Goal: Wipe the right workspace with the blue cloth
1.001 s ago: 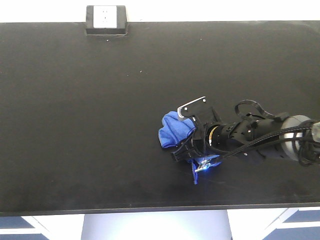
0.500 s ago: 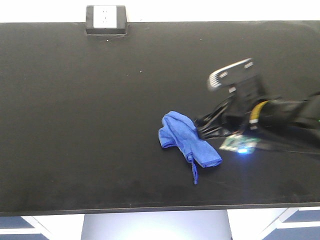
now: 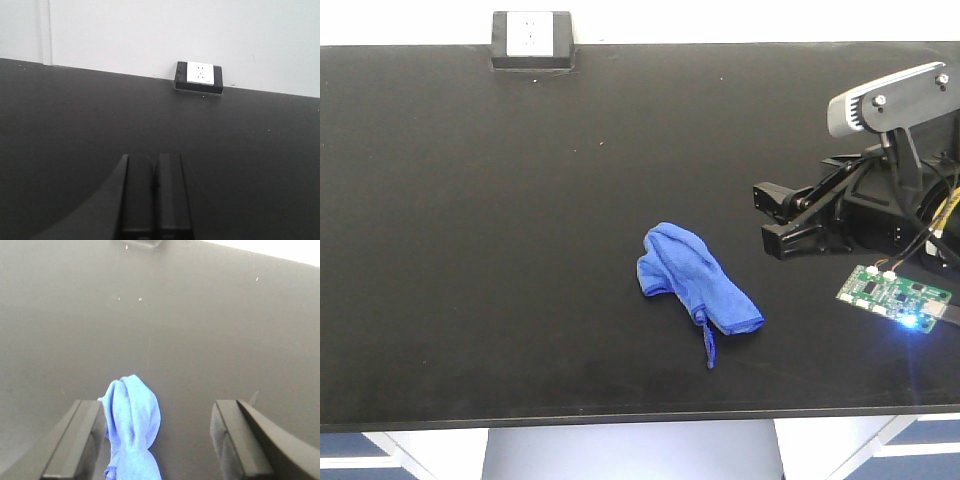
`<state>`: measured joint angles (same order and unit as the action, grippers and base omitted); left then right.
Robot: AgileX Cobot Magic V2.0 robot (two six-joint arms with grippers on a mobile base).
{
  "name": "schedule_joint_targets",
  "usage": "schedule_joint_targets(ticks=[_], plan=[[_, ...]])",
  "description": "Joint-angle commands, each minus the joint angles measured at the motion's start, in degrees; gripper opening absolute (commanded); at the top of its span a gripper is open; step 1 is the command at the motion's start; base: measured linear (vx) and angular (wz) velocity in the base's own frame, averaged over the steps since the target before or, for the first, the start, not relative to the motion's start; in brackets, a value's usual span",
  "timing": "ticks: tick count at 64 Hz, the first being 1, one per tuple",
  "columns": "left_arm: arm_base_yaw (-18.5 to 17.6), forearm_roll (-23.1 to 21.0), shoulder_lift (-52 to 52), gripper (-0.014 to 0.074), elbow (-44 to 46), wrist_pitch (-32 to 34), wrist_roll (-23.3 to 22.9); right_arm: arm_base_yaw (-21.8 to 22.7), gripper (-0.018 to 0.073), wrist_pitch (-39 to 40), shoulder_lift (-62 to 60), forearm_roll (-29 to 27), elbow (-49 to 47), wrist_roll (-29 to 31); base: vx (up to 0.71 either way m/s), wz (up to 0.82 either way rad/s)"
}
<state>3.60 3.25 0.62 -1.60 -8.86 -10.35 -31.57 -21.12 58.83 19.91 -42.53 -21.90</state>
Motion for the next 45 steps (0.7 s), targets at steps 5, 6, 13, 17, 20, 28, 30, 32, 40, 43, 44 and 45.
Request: schedule_joint_targets(ticks=[5,6,13,17,20,28,30,32,40,43,44,45], plan=[[-0.21,-0.37,0.38,-0.0006,-1.76,4.77,-0.49,0.46,0.0412,1.29,-3.84,1.00,-1.22,0.40,0.00,0.00],[-0.21,-0.37,0.38,-0.0006,-1.76,4.77,-0.49,0.74,0.0400,0.65,-4.37,0.77,-1.22,0.40,0.00,0.00],[-0.21,-0.37,0.38,-0.0006,-1.76,4.77,-0.49,4.83,0.0271,-3.76,-9.65,-3.85,-1.22,0.44,0.00,0.00],[-0.21,-0.37,0.38,-0.0006,-1.76,4.77,-0.49,9.14,0.0183,-6.64,-12.41,-5.89,-1.01,0.44,0.00,0.00],[-0.21,-0.37,0.38,-0.0006,-1.76,4.77,-0.49,13.05,0.0098,-6.62,-15.10,-6.69,0.37,0.61,0.00,0.00],[-0.21,-0.37,0.38,-0.0006,-1.76,4.77,-0.49,23.68,-0.0013,2.86,-24.27,-6.99,9.76,1.42,0.00,0.00],[-0.21,-0.37,0.38,-0.0006,-1.76,4.77,-0.49,26.06,-0.0011,7.05,-27.22,-7.52,13.36,2.21,0.00,0.00],[-0.21,-0.37,0.38,-0.0006,-1.76,4.77,-0.49,27.65,-0.0011,10.33,-29.68,-8.28,16.39,3.12,0.00,0.00],[-0.21,-0.37,0.38,-0.0006,-1.76,4.77,-0.49,30.95,-0.0009,19.65,-40.68,-11.73,29.59,9.60,0.00,0.00],[-0.21,-0.37,0.38,-0.0006,-1.76,4.77,-0.49,30.90,-0.0008,20.19,-44.38,-12.77,33.32,11.85,0.00,0.00],[-0.21,-0.37,0.38,-0.0006,-1.76,4.77,-0.49,30.90,-0.0008,20.19,-45.61,-13.02,35.07,12.52,0.00,0.00],[-0.21,-0.37,0.38,-0.0006,-1.76,4.77,-0.49,30.90,-0.0008,20.19,-47.43,-13.20,36.21,13.56,0.00,0.00]])
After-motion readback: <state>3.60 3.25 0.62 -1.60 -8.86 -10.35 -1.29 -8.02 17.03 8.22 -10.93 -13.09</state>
